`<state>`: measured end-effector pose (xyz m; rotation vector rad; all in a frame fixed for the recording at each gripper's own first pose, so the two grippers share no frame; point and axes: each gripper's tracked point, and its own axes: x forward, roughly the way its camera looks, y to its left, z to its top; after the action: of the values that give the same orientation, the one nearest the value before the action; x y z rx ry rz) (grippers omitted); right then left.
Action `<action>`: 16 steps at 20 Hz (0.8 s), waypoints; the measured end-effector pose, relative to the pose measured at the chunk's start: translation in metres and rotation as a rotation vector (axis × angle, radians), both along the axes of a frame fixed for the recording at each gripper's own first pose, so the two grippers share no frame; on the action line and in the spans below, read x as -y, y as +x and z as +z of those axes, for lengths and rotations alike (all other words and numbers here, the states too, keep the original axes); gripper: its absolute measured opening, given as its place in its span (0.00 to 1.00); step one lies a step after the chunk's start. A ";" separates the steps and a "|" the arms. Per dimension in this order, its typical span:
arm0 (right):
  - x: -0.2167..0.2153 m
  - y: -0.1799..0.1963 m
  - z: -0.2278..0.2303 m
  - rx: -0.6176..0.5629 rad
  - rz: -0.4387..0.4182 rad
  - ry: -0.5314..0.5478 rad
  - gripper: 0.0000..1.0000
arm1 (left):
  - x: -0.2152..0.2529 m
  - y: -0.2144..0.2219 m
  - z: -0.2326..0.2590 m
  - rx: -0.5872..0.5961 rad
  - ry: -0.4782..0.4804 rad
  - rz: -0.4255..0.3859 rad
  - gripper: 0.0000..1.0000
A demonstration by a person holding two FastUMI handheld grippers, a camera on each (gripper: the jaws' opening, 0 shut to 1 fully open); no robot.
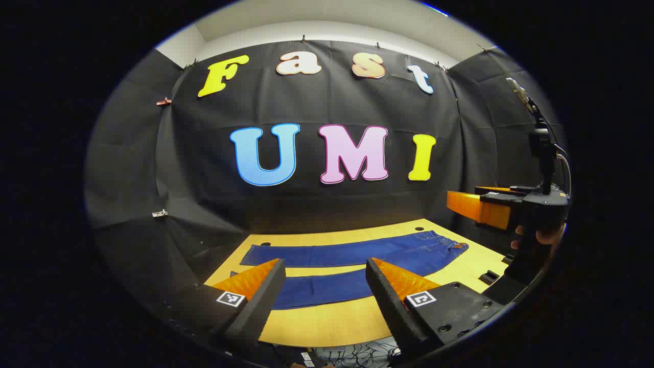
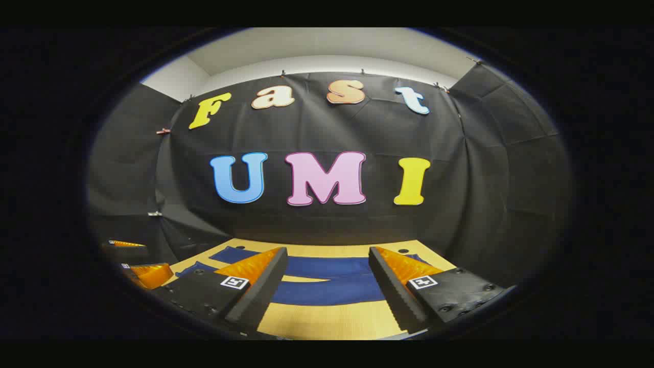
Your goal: Grasp the waist and the cuffs of the jeans and fold them to make the two legs overlap; first hold the waist and fold one-third of the jeans toward the cuffs, then hold the cuffs and fold the remaining one-third in the same direction to finish folding.
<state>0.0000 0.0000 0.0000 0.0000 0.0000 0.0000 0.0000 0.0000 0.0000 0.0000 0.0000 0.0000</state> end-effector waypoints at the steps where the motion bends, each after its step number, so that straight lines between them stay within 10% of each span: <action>1: 0.002 0.002 0.003 0.009 -0.006 0.006 0.97 | -0.002 0.003 0.002 0.009 0.004 0.001 0.99; 16: 0.021 0.005 0.015 0.034 -0.082 -0.020 0.97 | -0.012 0.055 0.021 0.070 -0.124 -0.077 0.99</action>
<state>0.0053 -0.0212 0.0145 -0.0197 -0.0337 -0.0819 0.0549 0.0118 0.0214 -0.1243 -0.0698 -0.0770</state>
